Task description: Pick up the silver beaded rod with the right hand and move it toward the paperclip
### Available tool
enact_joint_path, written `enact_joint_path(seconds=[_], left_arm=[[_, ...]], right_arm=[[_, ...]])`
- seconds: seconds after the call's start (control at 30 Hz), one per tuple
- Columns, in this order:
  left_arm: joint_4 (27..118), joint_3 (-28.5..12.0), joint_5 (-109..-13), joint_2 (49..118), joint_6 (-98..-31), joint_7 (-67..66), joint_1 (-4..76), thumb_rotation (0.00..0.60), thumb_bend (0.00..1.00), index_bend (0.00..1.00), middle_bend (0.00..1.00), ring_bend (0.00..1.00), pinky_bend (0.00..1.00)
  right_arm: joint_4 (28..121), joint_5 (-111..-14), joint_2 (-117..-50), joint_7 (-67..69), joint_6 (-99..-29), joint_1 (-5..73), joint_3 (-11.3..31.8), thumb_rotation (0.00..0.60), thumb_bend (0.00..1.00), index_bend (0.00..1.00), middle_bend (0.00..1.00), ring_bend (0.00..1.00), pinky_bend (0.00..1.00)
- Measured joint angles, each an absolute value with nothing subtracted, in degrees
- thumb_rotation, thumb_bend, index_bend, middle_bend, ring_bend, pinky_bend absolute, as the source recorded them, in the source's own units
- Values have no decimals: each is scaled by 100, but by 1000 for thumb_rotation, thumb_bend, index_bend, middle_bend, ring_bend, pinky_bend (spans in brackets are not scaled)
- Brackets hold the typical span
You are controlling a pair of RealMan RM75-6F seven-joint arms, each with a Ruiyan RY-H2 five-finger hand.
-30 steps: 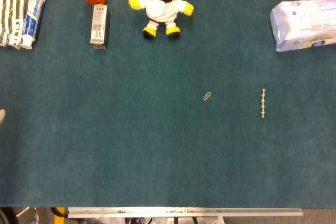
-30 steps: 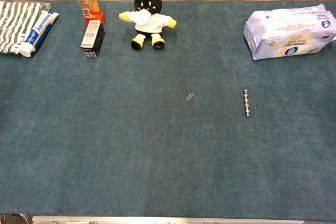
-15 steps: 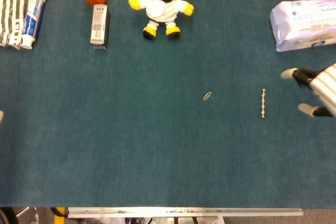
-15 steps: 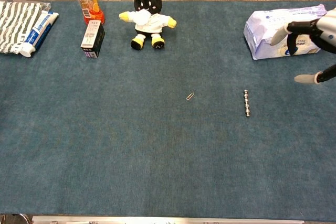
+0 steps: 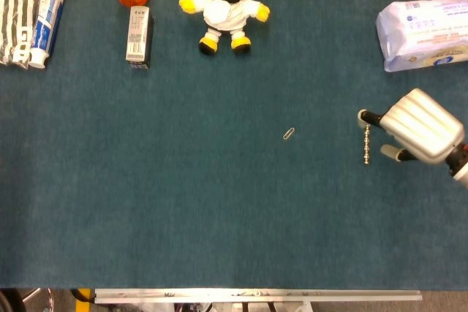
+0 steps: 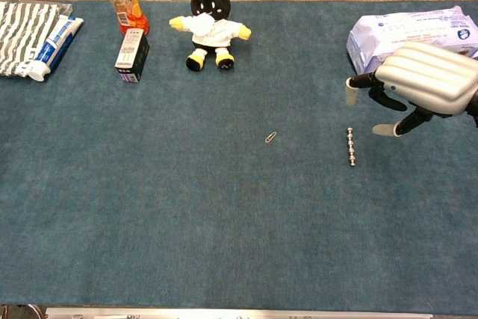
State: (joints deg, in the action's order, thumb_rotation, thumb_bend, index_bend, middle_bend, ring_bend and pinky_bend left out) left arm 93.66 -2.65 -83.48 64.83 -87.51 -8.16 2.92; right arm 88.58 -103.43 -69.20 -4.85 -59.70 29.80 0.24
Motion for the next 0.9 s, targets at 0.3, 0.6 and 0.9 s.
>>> enact_joint_path(seconds=[0.3,0.6,0.9], left_arm=[[9338,-262,-8328,6503,-8730,-808,281,600,164,0,0,0,0],[9291,-267,-8309,6544,-8694,-789,285,600,164,0,0,0,0],[9273,-289,-8325,6601,-8641,-818,337,600,165,0,0,0,0]], right_arm=[[8504,-10256,-7218,-486,-5638,3128,-218,600,204,438,893,970,1000],[8134,-10131,-7500,-458,-5420,3228,-427,600,205,470,892,972,1000],[7842,-10037,-7725,-416,-5373,3263,-554,600,213,511,893,974,1000]])
